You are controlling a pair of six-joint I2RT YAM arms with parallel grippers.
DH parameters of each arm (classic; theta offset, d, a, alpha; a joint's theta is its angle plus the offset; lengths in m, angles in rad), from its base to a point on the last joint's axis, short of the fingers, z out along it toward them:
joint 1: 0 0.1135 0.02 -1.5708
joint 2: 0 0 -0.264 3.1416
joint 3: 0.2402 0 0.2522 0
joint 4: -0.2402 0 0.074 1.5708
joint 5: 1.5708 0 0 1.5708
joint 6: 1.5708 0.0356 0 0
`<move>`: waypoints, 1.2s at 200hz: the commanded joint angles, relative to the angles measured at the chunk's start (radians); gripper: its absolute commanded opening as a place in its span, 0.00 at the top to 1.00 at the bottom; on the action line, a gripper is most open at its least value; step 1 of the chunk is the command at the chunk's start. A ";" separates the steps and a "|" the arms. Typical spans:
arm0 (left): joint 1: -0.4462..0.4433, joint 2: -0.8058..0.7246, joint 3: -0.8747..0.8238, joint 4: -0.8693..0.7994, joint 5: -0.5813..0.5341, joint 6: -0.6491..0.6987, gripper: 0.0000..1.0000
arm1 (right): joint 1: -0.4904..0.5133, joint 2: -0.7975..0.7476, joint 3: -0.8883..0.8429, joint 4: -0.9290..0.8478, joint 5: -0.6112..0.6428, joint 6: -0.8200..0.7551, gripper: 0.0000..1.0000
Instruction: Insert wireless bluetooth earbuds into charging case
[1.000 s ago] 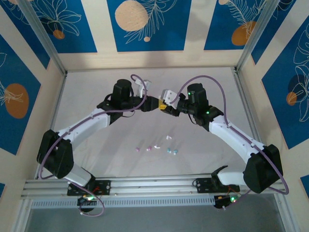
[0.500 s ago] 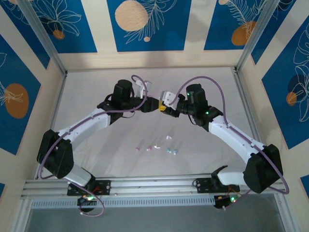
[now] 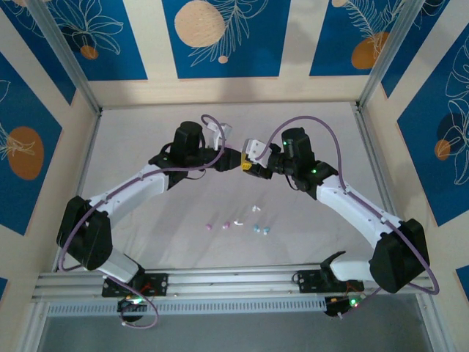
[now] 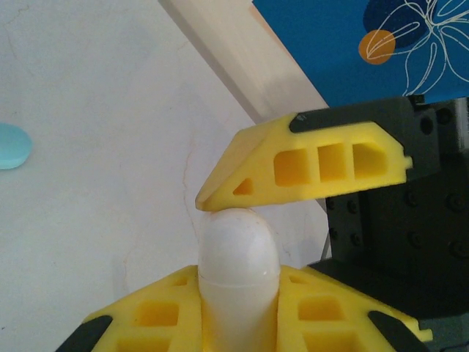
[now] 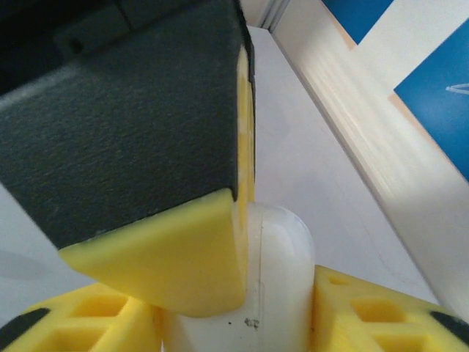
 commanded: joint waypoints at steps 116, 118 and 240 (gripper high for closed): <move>0.021 -0.104 -0.381 1.134 -0.056 0.071 1.00 | -0.252 -0.048 0.236 -0.225 -0.701 1.019 0.34; 0.021 -0.103 -0.381 1.140 -0.056 0.071 1.00 | -0.250 -0.046 0.240 -0.235 -0.698 1.012 0.34; 0.015 -0.108 -0.345 1.103 0.003 0.041 1.00 | -0.198 0.083 0.351 -0.259 -0.632 1.018 0.36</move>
